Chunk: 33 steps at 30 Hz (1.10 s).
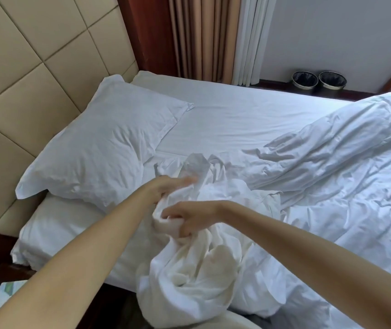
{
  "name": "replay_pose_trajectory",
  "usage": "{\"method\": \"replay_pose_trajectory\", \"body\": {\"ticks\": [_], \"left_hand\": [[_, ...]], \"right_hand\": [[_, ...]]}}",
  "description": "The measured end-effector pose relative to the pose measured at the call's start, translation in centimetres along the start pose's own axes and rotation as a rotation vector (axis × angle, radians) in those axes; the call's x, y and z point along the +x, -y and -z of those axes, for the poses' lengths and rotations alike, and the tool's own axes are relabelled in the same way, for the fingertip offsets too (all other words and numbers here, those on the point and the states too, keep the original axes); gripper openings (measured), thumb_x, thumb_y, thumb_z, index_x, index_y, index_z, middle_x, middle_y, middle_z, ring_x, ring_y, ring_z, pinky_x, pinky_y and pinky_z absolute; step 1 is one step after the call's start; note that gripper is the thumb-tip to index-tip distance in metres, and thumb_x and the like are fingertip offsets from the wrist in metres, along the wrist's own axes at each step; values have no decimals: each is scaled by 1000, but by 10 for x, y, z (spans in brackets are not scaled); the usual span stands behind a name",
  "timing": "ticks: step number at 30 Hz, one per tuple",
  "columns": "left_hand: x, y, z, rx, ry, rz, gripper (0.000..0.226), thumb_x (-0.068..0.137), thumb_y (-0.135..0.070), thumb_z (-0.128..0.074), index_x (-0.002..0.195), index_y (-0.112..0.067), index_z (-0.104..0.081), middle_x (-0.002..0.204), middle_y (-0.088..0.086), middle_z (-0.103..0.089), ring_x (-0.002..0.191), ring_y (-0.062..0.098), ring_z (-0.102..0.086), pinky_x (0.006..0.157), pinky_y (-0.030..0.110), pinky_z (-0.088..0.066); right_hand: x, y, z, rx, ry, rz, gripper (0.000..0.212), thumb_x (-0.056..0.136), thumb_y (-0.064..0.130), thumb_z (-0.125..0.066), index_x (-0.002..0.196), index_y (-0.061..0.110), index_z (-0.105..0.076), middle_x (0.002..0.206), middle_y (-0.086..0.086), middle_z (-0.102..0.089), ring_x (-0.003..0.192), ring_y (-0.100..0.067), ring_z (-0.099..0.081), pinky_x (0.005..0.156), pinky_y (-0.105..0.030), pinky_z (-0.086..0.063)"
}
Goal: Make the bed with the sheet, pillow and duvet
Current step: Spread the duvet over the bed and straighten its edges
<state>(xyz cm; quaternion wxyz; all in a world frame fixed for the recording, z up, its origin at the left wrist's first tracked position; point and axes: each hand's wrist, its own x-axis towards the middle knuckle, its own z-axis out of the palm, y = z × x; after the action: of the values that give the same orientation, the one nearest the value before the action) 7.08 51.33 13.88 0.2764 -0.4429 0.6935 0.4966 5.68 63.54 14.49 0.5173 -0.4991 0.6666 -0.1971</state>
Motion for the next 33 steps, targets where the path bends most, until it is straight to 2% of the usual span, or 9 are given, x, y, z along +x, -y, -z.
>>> {"method": "replay_pose_trajectory", "body": {"ticks": [6, 9, 12, 16, 19, 23, 26, 30, 33], "left_hand": [[20, 3, -13, 69, -230, -240, 63, 90, -1, -51, 145, -2, -21, 106, 9, -55, 66, 17, -49, 38, 10, -39], [13, 1, -8, 60, -217, -390, 29, 90, -3, -46, 118, 0, -49, 78, 5, -53, 50, 9, -48, 35, 11, -35], [-7, 2, -14, 251, -142, -611, 20, 82, 1, -47, 87, -13, -59, 77, -2, -55, 79, 13, -60, 68, 19, -49], [-51, 1, -45, 569, 75, -861, 46, 77, 11, -49, 55, -26, -33, 64, -12, -43, 77, 11, -46, 57, 14, -32], [-61, 4, -61, 662, 246, -902, 38, 75, 1, -50, 54, -25, -31, 58, -10, -39, 66, 9, -42, 55, 21, -27], [-55, 2, -33, 383, 552, -556, 19, 84, -33, -60, 68, -26, -55, 66, -9, -48, 64, 4, -47, 63, 17, -37], [-3, 14, -8, -209, 265, -212, 40, 85, -53, -56, 84, -14, -67, 80, 1, -63, 75, 13, -61, 72, 26, -48], [40, 21, -7, -509, -18, 102, 80, 68, -79, -54, 120, -18, -52, 122, 0, -55, 113, 19, -54, 91, 34, -44], [35, -13, -14, -701, 103, 101, 64, 78, -68, -53, 99, -8, -60, 97, 13, -63, 91, 27, -61, 85, 36, -51]], "right_hand": [[-22, -18, 36, 363, 168, -78, 35, 89, -3, -52, 119, 13, -58, 96, 1, -64, 84, -6, -62, 78, -17, -50], [-27, -42, 71, 711, -293, -161, 17, 90, 1, -50, 94, 9, -65, 87, -9, -68, 77, -17, -66, 72, -26, -54], [-14, -60, 96, 613, -761, -448, 26, 85, 33, -61, 97, 10, -57, 88, -7, -56, 77, -18, -56, 65, -29, -45], [17, -62, 94, 344, -417, -651, 117, 39, 91, -58, 130, 17, -52, 133, -1, -53, 120, -24, -53, 99, -41, -45], [28, -51, 64, -36, -314, -739, 99, 64, 71, -67, 136, 9, -39, 135, -7, -45, 128, -23, -42, 103, -32, -37], [33, -68, 46, -16, -433, -652, 56, 81, 23, -67, 128, 3, -45, 119, -10, -46, 112, -23, -46, 83, -29, -39], [19, -71, 53, 179, -459, -534, 10, 83, 15, -60, 89, 6, -58, 82, -6, -54, 78, -21, -53, 68, -28, -43], [-8, -57, 73, 443, -641, -415, 19, 69, 13, -61, 61, 15, -43, 58, 2, -45, 46, -8, -44, 41, -19, -31], [-29, -41, 82, 476, -598, -312, 24, 65, 5, -60, 56, 14, -40, 43, 7, -41, 34, -4, -38, 36, -13, -26]]}}
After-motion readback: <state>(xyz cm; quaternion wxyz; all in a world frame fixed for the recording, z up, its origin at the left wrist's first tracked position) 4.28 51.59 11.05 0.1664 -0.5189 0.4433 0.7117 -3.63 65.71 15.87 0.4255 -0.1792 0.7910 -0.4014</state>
